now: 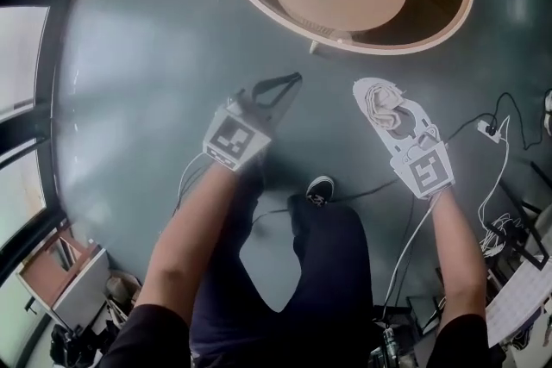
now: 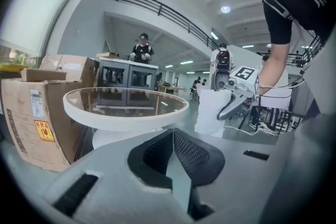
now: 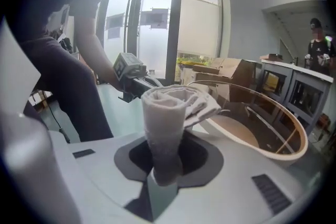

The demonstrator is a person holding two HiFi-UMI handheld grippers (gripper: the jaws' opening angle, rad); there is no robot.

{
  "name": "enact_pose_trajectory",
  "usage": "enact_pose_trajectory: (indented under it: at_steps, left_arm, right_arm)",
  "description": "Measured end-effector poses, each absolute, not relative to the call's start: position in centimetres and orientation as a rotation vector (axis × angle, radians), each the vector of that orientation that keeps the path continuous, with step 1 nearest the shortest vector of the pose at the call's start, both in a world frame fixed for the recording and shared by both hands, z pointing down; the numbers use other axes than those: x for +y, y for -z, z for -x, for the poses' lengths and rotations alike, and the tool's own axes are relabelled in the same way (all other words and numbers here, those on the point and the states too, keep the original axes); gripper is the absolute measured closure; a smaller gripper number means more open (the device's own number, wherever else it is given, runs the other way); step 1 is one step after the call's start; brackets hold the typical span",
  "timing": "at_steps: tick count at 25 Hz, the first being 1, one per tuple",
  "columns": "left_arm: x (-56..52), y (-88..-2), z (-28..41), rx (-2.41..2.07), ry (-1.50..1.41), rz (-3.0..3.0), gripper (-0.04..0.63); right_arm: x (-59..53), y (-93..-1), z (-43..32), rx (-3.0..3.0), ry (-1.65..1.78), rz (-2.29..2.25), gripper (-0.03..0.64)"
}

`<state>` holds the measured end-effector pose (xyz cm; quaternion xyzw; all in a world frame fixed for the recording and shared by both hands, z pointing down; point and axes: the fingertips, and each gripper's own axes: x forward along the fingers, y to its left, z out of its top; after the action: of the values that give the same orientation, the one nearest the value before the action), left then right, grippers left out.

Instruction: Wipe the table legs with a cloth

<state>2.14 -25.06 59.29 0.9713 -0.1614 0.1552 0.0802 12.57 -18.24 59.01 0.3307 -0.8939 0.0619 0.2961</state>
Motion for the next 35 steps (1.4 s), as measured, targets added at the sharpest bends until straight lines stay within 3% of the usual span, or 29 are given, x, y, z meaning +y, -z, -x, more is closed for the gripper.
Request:
enact_pose_trajectory:
  at_steps: [17, 35]
  left_arm:
    - [-30.2, -65.6, -6.4, -0.8, -0.092, -3.094, 0.589]
    - [-28.9, -67.8, -3.1, -0.883, -0.016, -3.08, 0.589]
  right_arm:
    - [-24.5, -71.8, -11.0, -2.476, 0.098, -0.867, 0.543]
    - [-28.6, -69.8, -8.0, -2.491, 0.392, -1.112, 0.543]
